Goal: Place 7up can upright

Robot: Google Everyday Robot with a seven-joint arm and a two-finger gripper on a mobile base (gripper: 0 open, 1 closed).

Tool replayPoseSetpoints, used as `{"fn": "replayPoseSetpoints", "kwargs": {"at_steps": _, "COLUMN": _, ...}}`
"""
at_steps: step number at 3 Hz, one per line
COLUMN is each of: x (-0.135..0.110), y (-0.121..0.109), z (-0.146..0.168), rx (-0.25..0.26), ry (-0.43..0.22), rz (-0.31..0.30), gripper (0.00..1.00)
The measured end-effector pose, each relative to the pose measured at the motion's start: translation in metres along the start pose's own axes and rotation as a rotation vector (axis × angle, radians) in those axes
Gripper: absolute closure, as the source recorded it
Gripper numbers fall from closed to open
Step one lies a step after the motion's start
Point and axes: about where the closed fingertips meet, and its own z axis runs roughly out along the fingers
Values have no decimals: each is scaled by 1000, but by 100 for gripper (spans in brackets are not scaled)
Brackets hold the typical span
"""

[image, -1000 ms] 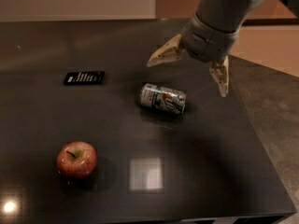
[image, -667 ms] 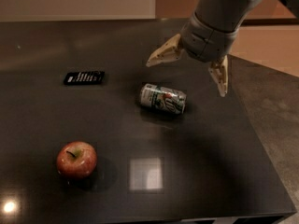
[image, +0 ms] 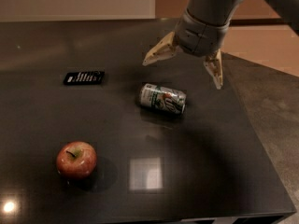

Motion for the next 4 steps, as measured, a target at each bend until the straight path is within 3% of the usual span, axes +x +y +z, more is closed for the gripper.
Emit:
{"fn": "replayPoseSetpoints", "kwargs": {"at_steps": 1, "x": 1, "y": -7, "z": 10, "rx": -9, "ry": -32, "rz": -140, "gripper": 0}}
{"fn": "replayPoseSetpoints", "kwargs": {"at_steps": 4, "x": -16, "y": -23, "z": 46, "rx": -44, "ry": -117, "rz": -726, "gripper": 0}}
